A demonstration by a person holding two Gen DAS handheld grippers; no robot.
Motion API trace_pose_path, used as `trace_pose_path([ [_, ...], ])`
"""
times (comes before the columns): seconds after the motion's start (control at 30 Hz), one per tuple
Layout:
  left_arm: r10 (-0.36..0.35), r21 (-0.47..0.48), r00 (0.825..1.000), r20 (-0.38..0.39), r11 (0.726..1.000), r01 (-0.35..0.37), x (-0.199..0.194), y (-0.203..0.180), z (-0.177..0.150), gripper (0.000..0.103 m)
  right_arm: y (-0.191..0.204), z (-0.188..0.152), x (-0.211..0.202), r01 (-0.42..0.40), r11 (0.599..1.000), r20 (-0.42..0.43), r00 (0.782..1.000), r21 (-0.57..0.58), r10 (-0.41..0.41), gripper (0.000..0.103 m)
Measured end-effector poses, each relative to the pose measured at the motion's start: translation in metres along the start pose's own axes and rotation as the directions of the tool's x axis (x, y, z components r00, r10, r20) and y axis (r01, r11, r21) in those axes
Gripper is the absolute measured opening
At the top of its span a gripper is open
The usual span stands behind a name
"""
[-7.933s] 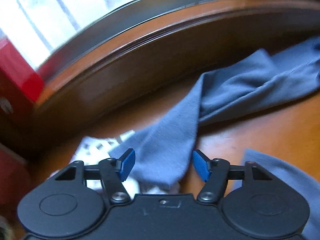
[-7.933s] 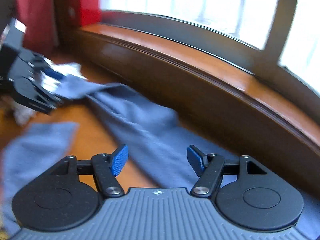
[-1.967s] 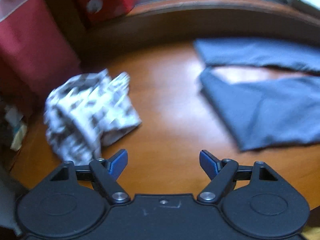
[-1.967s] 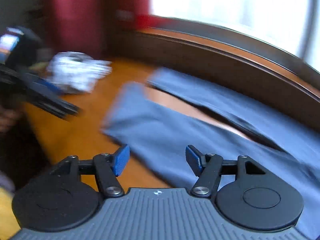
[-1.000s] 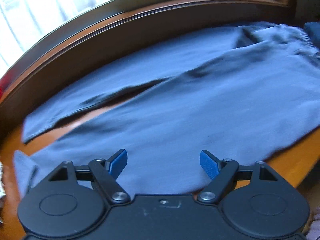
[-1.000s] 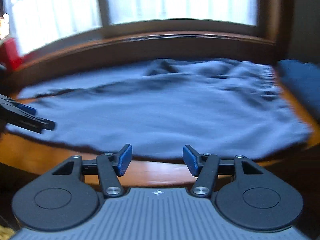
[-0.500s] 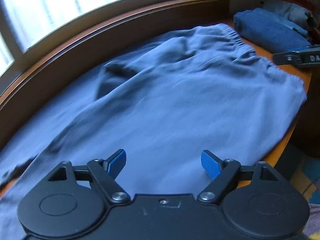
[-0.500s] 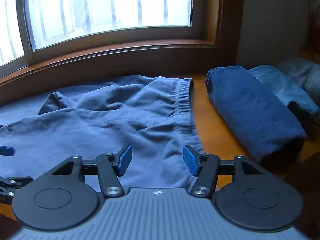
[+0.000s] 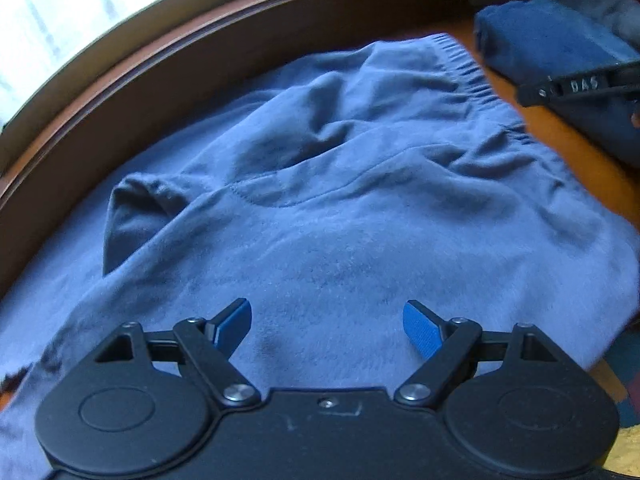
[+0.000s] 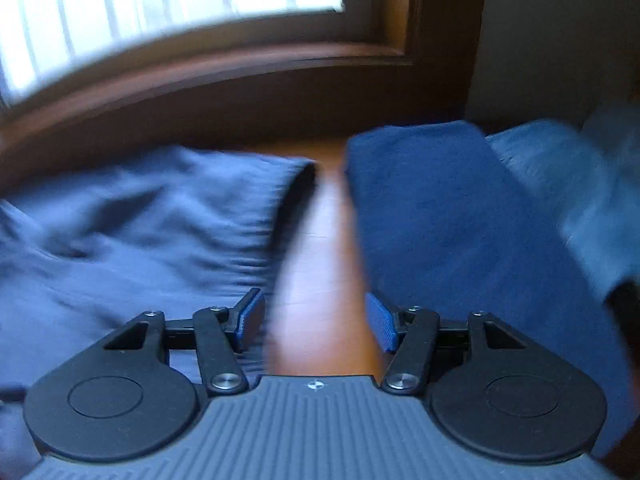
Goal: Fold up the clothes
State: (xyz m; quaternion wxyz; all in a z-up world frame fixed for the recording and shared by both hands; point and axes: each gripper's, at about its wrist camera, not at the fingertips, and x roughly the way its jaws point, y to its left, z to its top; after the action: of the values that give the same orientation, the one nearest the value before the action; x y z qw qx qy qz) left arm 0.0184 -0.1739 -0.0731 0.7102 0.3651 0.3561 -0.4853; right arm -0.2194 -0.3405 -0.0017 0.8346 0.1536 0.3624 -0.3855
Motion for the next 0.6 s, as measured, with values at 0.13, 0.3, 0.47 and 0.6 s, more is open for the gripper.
trace_pose_path([
  [0.13,0.049,-0.103,0.998,-0.039,0.993,-0.053,0.008,-0.009,0.013,0.083,0.000,-0.001,0.011,0.051,0.982,0.027,0.999,-0.180,-0.047,0.022],
  [0.3,0.108,-0.151,0.990,-0.089,0.981,-0.121,0.012,-0.036,0.025,0.084,-0.040,0.004,0.019,0.071,0.968,0.045,0.997,-0.242,-0.062,0.000],
  [0.47,0.027,-0.212,0.992,-0.126,0.976,-0.054,0.014,-0.072,0.033,0.084,-0.085,0.015,0.025,0.056,0.960,0.030,0.998,-0.275,-0.050,0.000],
  [0.6,-0.034,-0.221,0.992,-0.125,0.975,0.006,0.013,-0.102,0.041,0.084,-0.109,0.024,0.031,0.100,0.964,0.025,0.995,-0.248,-0.097,0.000],
])
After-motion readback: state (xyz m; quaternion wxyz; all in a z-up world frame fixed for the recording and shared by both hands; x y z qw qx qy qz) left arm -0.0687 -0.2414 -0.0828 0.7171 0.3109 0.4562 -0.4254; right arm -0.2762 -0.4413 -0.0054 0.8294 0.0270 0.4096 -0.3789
